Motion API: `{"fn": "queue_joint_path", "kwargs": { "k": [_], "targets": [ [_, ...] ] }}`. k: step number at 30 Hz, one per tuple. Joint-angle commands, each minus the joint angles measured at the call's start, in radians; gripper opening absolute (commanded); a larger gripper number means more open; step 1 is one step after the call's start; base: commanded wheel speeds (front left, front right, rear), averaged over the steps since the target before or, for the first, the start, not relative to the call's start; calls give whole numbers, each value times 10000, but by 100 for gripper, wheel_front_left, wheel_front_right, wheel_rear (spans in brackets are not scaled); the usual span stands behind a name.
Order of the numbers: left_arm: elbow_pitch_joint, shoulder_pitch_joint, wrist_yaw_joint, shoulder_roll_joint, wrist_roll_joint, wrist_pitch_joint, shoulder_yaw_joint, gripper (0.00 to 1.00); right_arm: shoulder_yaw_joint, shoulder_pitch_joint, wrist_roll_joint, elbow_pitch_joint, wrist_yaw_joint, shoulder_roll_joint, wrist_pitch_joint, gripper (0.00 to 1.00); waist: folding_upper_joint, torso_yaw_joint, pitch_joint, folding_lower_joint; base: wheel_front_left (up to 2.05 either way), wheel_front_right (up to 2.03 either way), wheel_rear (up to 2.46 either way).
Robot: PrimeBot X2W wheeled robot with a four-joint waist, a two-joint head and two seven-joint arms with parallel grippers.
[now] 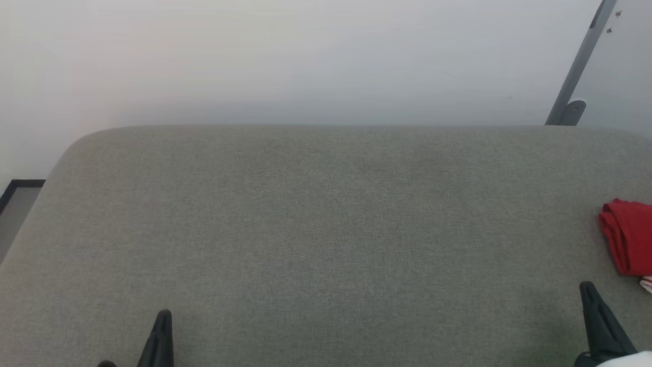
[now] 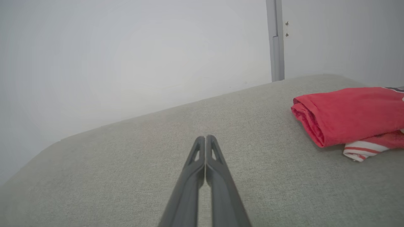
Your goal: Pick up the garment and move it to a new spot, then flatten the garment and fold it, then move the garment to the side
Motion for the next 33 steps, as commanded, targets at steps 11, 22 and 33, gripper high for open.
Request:
{"fn": "queue_joint_path", "kwargs": {
  "k": [11,22,33],
  "targets": [
    [318,-831,1,151,-2368,478,-124,0,-166,-667,1780,63,-3,305,576,0,-1,-59,43,0,0,0,0],
    [655,-1304,-7,215,-4137,865,-209,0,-244,-1008,3122,223,-4,614,1017,0,-1,-114,85,0,0,0,0],
    [911,-1699,-10,252,-5672,1219,-256,0,-312,-1303,4314,374,-5,891,1412,0,-1,-169,128,0,0,0,0]
  ]
}}
